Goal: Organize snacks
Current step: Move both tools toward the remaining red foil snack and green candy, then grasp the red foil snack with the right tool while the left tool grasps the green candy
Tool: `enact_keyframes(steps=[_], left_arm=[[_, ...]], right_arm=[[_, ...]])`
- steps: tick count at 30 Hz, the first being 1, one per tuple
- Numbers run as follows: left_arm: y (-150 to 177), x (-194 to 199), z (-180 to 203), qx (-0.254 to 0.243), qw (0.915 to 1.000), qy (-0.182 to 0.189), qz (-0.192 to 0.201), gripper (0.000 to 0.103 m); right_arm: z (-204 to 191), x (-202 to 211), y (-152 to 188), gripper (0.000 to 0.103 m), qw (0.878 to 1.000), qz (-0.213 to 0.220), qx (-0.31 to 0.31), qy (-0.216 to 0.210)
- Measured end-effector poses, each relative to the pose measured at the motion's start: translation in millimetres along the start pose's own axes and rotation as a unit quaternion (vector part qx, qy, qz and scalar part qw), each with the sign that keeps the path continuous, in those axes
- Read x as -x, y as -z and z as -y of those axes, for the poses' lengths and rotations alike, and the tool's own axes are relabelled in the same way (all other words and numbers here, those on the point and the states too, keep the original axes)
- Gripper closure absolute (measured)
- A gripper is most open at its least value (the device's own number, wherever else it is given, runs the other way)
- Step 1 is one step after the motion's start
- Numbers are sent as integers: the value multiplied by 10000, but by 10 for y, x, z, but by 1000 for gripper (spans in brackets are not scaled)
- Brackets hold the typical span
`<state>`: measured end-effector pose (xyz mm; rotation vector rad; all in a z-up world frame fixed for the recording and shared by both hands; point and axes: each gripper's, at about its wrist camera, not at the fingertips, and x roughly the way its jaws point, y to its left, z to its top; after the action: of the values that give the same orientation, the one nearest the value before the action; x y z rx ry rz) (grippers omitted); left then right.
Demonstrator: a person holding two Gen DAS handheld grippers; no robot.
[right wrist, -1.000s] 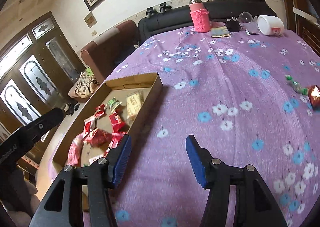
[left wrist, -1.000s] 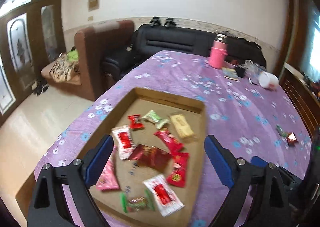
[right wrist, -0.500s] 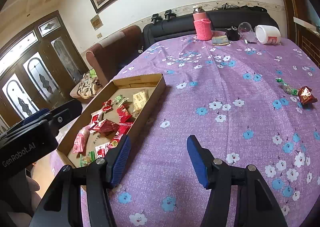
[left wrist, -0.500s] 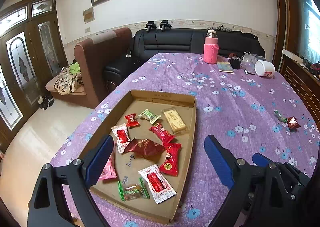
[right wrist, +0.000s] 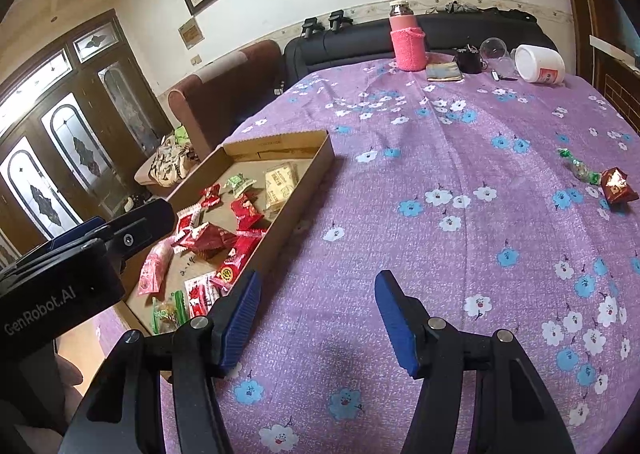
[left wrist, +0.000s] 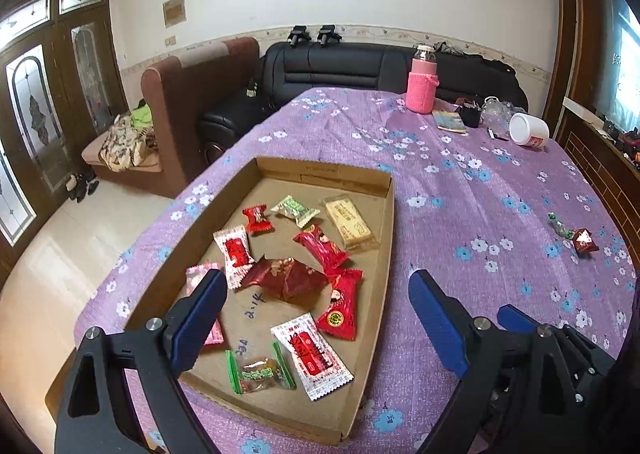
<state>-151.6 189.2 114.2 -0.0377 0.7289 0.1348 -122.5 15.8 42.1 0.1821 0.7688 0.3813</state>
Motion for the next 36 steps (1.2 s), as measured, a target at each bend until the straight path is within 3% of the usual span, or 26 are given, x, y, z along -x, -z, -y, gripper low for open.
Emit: enact_keyframes(steps=[7, 14, 18, 22, 28, 32, 34, 36], left_arm=[[21, -26, 21, 137, 9980, 600, -125, 11], [49, -75, 224, -35, 9947, 1002, -233, 11], [69, -89, 364, -160, 9910, 1308, -240, 11], [16, -129, 648, -313, 9804, 1914, -360, 11], [-218, -370, 1354, -662, 9593, 2621, -819, 11], [-391, -579, 1870, -1030, 9524, 2701, -968, 11], [-461, -681, 2094, -1164, 9452, 2893, -968, 11], [-523, -834, 2349, -1305, 9414, 2949, -983, 12]], right_arm=[[185, 39, -10, 39, 9997, 32, -174, 176], [1060, 310, -71, 39, 9934, 132, -899, 707], [1828, 625, -231, 39, 9802, 395, -1251, 1485], [2509, 742, -427, 39, 9614, 498, -1416, 2305], [2916, 405, -616, 39, 9645, 177, -1533, 2144], [2955, 171, -675, 41, 9702, -11, -1392, 1986], [2985, 96, -693, 67, 9716, -31, -1382, 1920], [3021, 105, -689, 68, 9731, -15, -1452, 1788]])
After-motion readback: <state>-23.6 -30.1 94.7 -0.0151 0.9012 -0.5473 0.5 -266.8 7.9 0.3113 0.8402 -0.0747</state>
